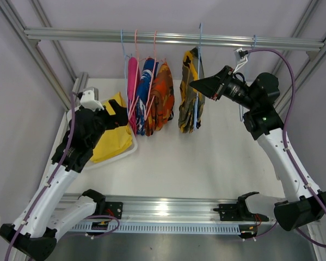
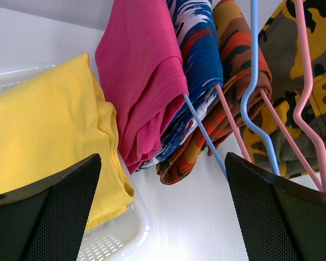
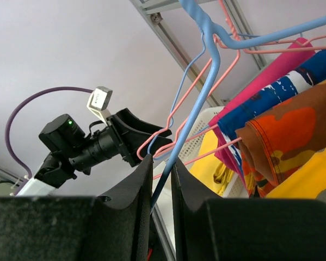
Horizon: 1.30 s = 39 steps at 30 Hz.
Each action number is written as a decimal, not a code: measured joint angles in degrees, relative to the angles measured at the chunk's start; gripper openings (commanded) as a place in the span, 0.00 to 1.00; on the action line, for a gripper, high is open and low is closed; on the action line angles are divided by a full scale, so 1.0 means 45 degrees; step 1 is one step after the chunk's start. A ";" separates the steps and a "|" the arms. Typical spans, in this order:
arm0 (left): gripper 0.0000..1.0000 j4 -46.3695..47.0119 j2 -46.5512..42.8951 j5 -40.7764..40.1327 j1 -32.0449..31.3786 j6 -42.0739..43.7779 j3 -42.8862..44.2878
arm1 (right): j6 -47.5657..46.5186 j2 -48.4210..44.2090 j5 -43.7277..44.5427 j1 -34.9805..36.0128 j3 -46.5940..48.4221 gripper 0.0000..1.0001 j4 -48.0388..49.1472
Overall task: Remove the trousers from the hanger
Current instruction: Pick up the hanger from the clothesline.
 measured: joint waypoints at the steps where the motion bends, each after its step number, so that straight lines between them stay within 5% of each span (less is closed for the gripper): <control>1: 0.99 0.0015 0.0000 0.0000 -0.0044 0.0058 0.0000 | -0.0078 -0.0010 0.0015 -0.0005 0.0005 0.00 -0.0015; 10: 0.99 0.0214 -0.0083 -0.0209 -0.1282 0.0452 -0.0058 | -0.0350 -0.0651 0.1069 0.0204 -0.0884 0.00 -0.0821; 24: 0.99 0.2011 -0.0738 -0.2900 -0.7184 0.2195 -0.1292 | -0.0384 -0.3949 0.3721 0.1273 -0.2210 0.00 -0.3181; 31: 0.99 0.4405 0.0253 -0.5445 -1.0370 0.3094 -0.2312 | -0.0442 -0.4255 0.4299 0.1273 -0.2229 0.00 -0.3827; 39: 0.99 0.8490 0.1957 -0.6081 -1.1230 0.4420 -0.3381 | -0.0005 -0.4527 0.5440 0.1467 -0.3264 0.00 -0.4634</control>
